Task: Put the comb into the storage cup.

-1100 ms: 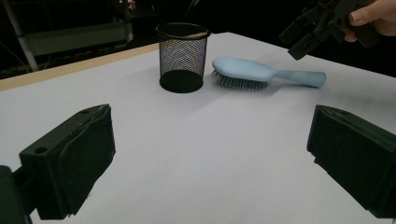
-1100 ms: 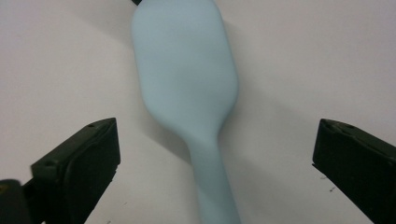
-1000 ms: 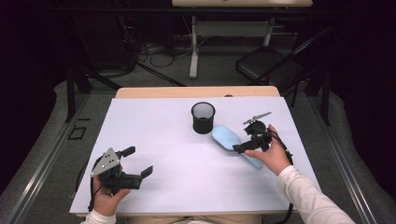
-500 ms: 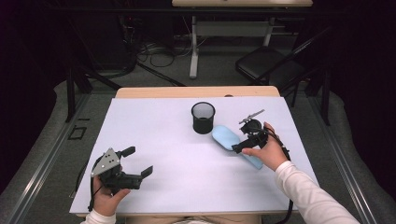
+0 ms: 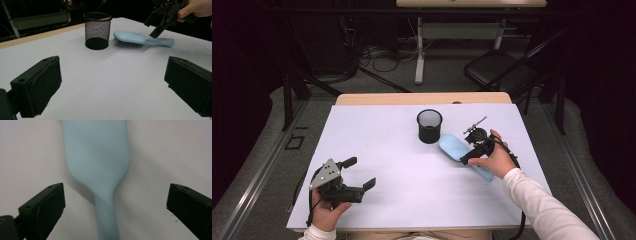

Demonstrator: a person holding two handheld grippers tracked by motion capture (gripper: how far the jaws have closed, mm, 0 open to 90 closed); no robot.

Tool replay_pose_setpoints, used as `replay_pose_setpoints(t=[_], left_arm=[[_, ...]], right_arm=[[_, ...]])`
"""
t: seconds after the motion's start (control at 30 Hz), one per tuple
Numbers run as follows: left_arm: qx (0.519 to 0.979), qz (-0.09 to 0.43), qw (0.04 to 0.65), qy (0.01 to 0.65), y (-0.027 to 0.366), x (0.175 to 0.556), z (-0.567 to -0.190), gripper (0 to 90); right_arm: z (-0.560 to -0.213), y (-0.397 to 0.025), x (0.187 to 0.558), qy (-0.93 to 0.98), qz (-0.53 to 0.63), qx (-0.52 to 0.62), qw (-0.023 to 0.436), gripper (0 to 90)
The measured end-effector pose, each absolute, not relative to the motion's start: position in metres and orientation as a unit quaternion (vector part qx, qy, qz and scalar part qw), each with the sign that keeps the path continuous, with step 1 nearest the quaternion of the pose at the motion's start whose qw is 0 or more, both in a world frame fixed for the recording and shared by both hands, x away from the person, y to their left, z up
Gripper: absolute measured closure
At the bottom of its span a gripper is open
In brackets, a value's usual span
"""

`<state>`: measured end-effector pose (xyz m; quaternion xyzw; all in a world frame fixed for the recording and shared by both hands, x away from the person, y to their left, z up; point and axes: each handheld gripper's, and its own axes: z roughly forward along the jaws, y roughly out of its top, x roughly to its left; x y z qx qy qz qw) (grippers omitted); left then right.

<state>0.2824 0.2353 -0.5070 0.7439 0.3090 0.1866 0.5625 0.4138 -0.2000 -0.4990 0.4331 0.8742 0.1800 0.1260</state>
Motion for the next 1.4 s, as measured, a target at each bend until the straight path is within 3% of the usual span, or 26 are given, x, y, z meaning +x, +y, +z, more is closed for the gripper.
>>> replay_pose_setpoints(t=[0.73,1.1,1.4], left_arm=[[0.745,0.186,0.562,0.309,0.236,0.283,-0.507,0.9],[0.744,0.187,0.562,0.309,0.236,0.282,-0.507,0.9],[0.744,0.188,0.562,0.309,0.236,0.282,-0.507,0.9]], right_arm=[[-0.517,-0.197,0.420,0.884,0.154,0.427,0.116,7.8],[-0.524,-0.197,0.421,0.893,0.149,0.410,0.108,17.1],[-0.525,-0.195,0.420,0.902,0.143,0.395,0.099,29.7]])
